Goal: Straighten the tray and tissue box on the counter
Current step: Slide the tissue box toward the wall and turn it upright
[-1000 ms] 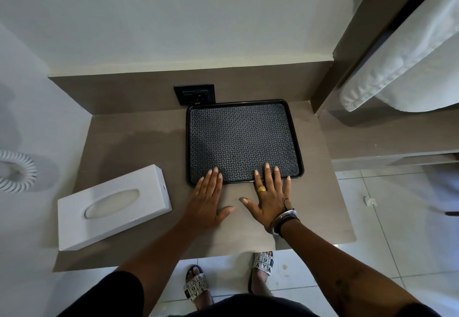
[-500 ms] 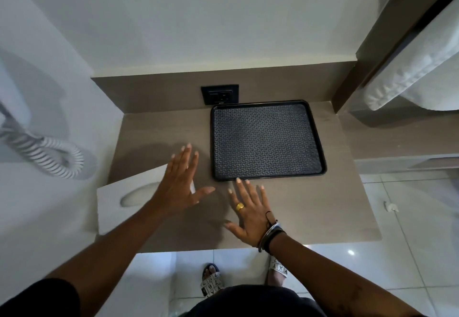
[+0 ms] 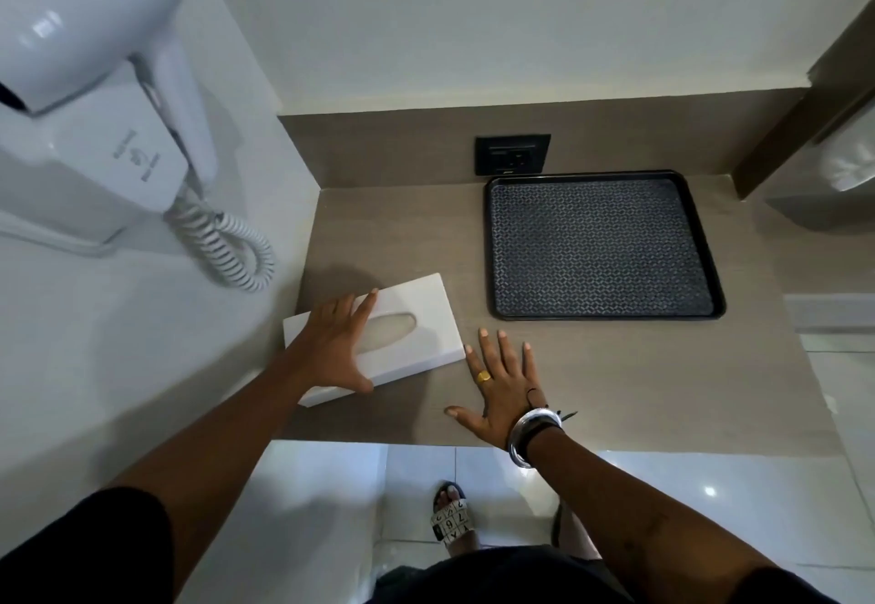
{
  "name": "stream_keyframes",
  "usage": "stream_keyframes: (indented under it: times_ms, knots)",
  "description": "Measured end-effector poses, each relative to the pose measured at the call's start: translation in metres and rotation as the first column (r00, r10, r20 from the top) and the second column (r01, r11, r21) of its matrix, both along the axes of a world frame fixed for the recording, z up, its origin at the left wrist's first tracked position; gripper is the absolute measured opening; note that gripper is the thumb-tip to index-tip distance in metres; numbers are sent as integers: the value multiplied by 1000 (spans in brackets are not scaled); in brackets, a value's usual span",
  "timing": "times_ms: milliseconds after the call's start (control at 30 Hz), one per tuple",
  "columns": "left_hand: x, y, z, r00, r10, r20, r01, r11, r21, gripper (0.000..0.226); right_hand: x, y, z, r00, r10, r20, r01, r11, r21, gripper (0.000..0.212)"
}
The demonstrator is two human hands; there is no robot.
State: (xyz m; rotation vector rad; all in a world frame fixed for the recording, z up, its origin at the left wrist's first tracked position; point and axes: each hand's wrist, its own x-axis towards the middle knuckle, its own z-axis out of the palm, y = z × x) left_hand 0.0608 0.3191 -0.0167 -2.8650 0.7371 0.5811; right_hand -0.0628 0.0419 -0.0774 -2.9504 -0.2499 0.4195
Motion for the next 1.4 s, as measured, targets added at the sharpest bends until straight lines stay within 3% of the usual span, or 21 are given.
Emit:
stream_keyframes:
  times_ms: [133,267,400,500,667,1033,1200,1300,1400]
  knots:
    - [0,-1,0,996,83,16,-81,992,-93,139,0,0,-3,1000,-10,8,10,1000,-12,97]
    - [6,-16,-1,944,326,60,-314,938,-147,140,-1,-1,-3,1000,-17,14,18,1000,-12,94]
    - [19,-30,-2,776,629,50,-602,761,-242,138,0,0,-5,999,-15,28,16,1000,-13,93]
    - [35,-41,1,646,763,33,-719,622,-312,137,-1,-4,-10,997,-16,72,19,999,-30,92]
    - [73,-45,10,530,848,26,-799,509,-320,134,0,-2,-15,998,-3,69,5,1000,-27,90]
    - [96,-54,-6,491,870,38,-816,475,-330,130,0,-4,-22,997,-10,75,10,1000,-6,87]
    - [85,-54,-12,550,831,84,-735,530,-424,118,0,-3,-21,997,-11,71,11,1000,-1,86]
    - [64,-50,-15,697,688,204,-548,693,-468,109,0,-4,-21,998,-10,68,9,1000,8,86]
    - [45,-35,-22,845,411,340,-276,882,-381,107,0,-3,-19,998,-8,57,8,1000,0,87]
